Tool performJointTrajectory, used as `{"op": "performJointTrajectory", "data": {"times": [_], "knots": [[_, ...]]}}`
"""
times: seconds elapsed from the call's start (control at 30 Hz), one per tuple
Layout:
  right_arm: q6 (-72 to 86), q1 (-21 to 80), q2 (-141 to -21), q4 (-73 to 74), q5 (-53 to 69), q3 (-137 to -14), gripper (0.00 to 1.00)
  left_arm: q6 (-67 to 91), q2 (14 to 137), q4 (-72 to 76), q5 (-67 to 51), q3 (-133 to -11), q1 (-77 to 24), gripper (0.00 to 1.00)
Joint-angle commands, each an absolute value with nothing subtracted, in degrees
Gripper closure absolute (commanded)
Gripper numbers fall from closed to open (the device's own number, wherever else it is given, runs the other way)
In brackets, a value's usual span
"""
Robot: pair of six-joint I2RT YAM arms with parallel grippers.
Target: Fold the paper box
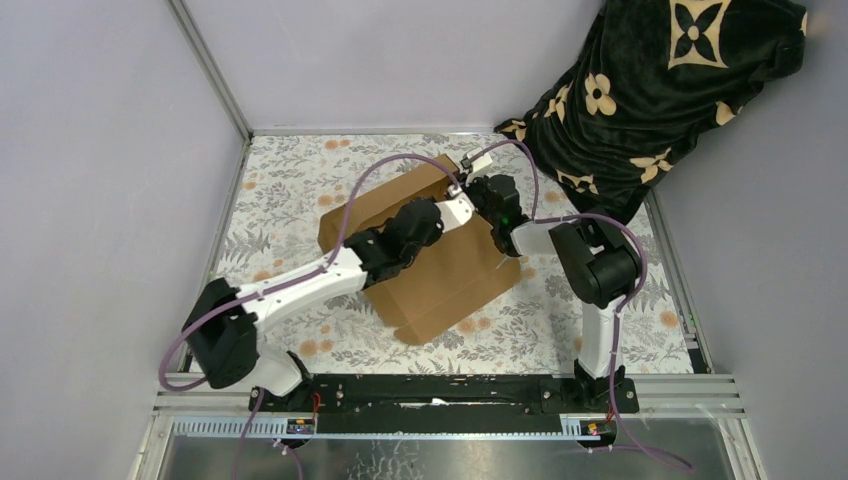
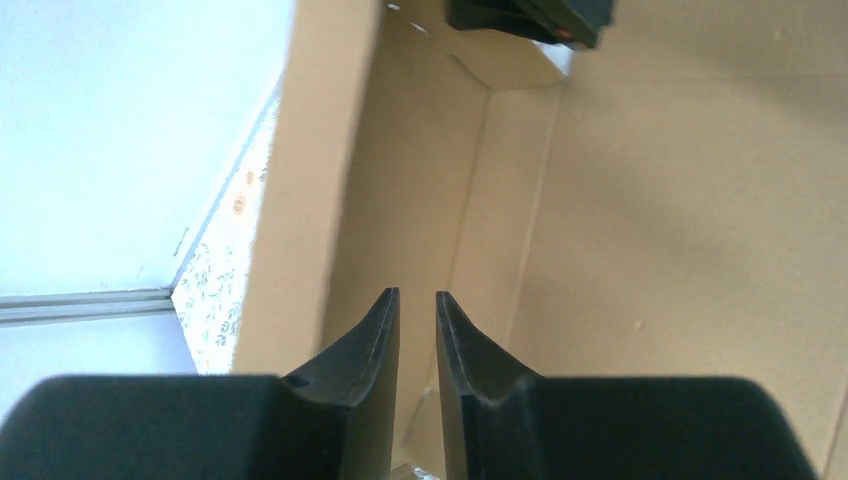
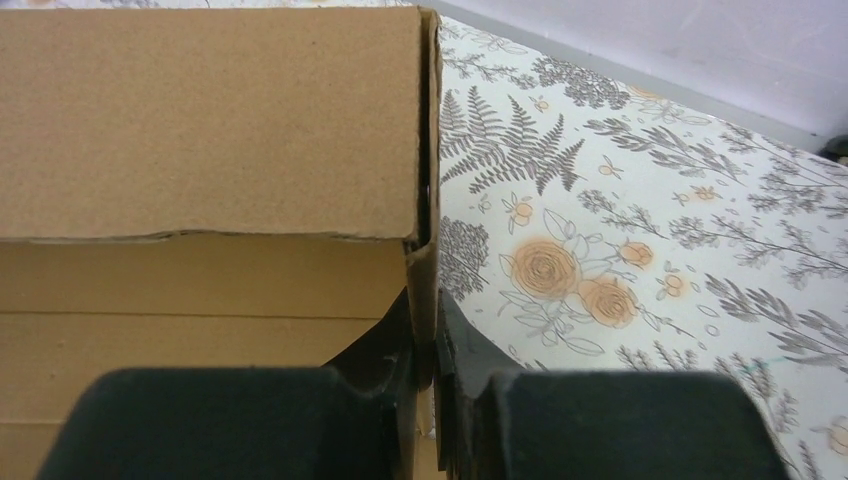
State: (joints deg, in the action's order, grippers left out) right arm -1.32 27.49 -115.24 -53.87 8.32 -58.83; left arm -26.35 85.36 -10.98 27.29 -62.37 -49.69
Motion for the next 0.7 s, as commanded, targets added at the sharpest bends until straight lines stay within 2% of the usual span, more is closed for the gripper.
{"op": "performJointTrajectory", "data": {"times": [0.0, 0.33, 0.57, 0.67], "knots": [[-6.82, 27.77, -109.46, -50.31, 6.0, -56.52, 0.92, -22.82, 78.36, -9.71, 25.3, -65.73, -47.79, 0.73], [-10.61, 27.77, -103.66, -43.67, 8.21, -54.96, 0.92, -19.94, 81.97, -8.84, 28.89, -73.95, -41.9, 0.65], [-10.44, 27.77, -102.22, -44.91, 10.48, -51.38, 0.93, -12.83, 92.9, -14.81, 24.76, -85.66, -30.02, 0.66], [-9.76, 27.77, -101.51, -46.19, 11.24, -49.37, 0.93, -8.09, 96.33, -18.1, 17.82, -88.9, -25.58, 0.66]]}}
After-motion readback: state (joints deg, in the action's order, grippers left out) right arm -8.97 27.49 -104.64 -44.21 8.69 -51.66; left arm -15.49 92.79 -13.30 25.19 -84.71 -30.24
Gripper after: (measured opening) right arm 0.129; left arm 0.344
